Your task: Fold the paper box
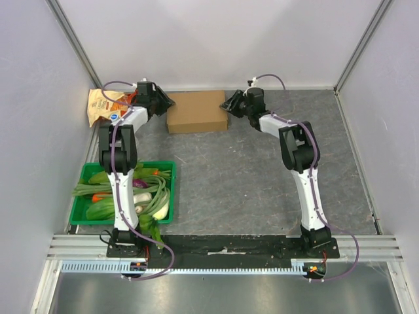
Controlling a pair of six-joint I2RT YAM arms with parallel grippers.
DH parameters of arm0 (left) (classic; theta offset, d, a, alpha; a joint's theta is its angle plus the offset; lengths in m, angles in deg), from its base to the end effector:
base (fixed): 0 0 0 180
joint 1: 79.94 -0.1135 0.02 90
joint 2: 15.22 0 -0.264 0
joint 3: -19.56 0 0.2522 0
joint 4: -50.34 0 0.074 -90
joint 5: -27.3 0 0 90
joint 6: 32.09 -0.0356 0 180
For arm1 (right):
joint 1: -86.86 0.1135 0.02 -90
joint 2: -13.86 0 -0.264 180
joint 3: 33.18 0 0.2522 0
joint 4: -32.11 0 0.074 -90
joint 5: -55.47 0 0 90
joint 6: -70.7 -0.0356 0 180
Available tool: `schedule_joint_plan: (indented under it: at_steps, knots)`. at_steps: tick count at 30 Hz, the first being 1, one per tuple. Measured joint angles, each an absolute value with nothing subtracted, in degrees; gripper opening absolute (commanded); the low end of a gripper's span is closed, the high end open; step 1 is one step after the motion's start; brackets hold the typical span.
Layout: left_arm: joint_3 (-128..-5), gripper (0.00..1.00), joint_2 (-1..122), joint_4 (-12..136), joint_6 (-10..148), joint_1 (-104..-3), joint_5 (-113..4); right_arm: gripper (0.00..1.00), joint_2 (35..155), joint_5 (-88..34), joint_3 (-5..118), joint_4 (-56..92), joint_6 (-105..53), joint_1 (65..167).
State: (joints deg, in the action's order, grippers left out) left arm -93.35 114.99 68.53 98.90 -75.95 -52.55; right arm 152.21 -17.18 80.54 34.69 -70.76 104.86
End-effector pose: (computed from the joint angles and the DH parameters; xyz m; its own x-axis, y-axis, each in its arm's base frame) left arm 0.5183 -0.0424 0.1768 -0.5760 -0.6071 -0.5475 -0.2201 0.7602 -0.6113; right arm 0.5166 0.1790 0.1433 -0.6588 0.5710 -0.4899 -0.0683 0.6031 0.7947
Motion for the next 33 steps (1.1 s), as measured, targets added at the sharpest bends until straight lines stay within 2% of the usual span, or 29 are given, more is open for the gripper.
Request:
schedule_joint_plan:
  at_steps: [10,13,18,21,22,28,33]
  knots:
    - [-102.2,0.54,119.8,71.1,97.7,-79.5,-52.7,0.49,162.8,-20.6,96.3,35.1,-75.2,107.7]
    - [-105.5,0.54,121.8,71.8,97.0,-80.0,-53.0,0.49,164.0,-22.1,98.1,35.3,-76.5,108.4]
    - [-108.3,0.61,123.4,71.8,95.7,-80.6,-53.2,0.52,164.6,-24.1,98.5,36.1,-78.1,109.7]
    - [-108.7,0.71,123.8,71.9,94.9,-81.0,-53.4,0.59,164.6,-24.6,98.5,36.4,-78.4,110.4]
    - [-108.7,0.75,123.8,72.0,94.8,-81.2,-53.3,0.65,164.6,-24.5,98.5,36.7,-78.4,110.7]
    - [-110.0,0.80,123.8,73.9,92.7,-81.3,-53.1,0.84,164.5,-24.0,98.5,37.9,-78.3,111.5]
    - [-113.6,0.81,122.6,78.5,90.1,-80.7,-53.5,0.88,160.6,-23.5,93.5,34.3,-75.5,112.0]
